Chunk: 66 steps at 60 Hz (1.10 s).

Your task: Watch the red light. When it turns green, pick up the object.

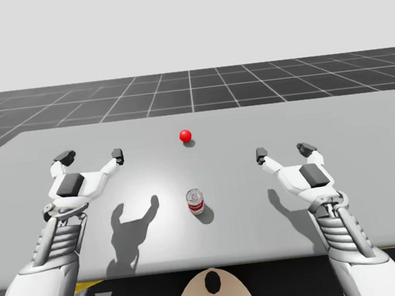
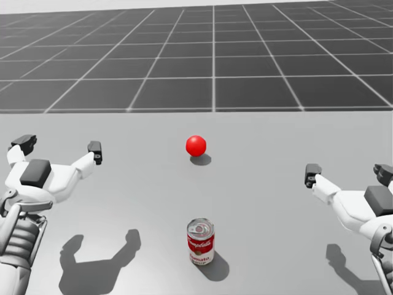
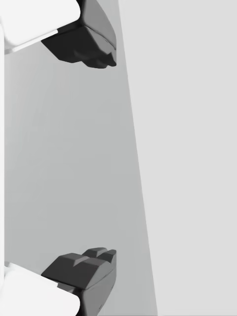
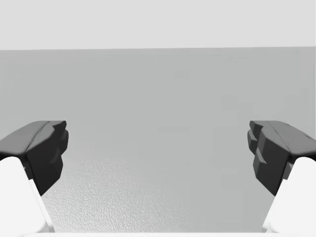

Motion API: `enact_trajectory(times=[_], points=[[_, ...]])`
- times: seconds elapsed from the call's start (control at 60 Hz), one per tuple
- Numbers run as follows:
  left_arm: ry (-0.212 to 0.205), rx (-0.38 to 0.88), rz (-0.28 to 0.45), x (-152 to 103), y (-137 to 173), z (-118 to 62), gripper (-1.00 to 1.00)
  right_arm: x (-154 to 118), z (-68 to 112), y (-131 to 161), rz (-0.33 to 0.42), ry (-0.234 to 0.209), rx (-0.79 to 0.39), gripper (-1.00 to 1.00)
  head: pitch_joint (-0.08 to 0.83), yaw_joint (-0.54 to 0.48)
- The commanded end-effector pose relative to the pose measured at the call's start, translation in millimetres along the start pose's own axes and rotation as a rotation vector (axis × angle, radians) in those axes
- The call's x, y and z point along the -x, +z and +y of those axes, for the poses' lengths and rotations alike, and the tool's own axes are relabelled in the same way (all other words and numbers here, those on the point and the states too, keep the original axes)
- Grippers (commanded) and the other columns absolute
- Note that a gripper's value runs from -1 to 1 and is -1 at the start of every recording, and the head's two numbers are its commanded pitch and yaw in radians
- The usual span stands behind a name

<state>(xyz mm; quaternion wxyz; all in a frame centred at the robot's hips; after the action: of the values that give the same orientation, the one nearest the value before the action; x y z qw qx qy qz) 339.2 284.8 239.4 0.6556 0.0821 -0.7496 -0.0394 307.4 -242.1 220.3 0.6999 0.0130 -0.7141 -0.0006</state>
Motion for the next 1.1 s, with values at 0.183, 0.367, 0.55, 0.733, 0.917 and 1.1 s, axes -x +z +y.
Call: enact_trajectory(times=[0.183, 0.367, 0.55, 0.733, 0.917, 1.1], points=[[-0.001, 0.000, -0.001, 0.0, -0.3, -0.1, -1.00, 1.3, 2.3, 0.3, 0.003, -0.013, -0.003, -1.00, 0.421, 0.06], [-0.002, 0.001, -0.001, -0.1, -0.4, -0.4, -1.00, 1.2, 2.2, 0.1, 0.003, -0.014, -0.005, -1.00, 0.420, 0.06], [-0.002, 0.000, -0.002, 0.0, -0.3, -0.2, -1.00, 1.2, 1.8, -0.4, 0.003, -0.016, -0.005, -1.00, 0.421, 0.06], [-0.004, 0.001, -0.001, 0.1, -0.4, -0.2, -1.00, 1.5, 2.0, -0.2, 0.002, -0.016, -0.007, -1.00, 0.419, 0.06], [-0.006, 0.000, -0.002, -0.1, -0.1, -0.7, -1.00, 1.6, 1.8, -0.3, 0.003, -0.015, -0.008, -1.00, 0.419, 0.06], [-0.008, 0.002, -0.002, 0.2, -0.1, -0.9, -1.00, 1.7, 1.5, -0.6, 0.003, -0.014, -0.009, -1.00, 0.417, 0.06]])
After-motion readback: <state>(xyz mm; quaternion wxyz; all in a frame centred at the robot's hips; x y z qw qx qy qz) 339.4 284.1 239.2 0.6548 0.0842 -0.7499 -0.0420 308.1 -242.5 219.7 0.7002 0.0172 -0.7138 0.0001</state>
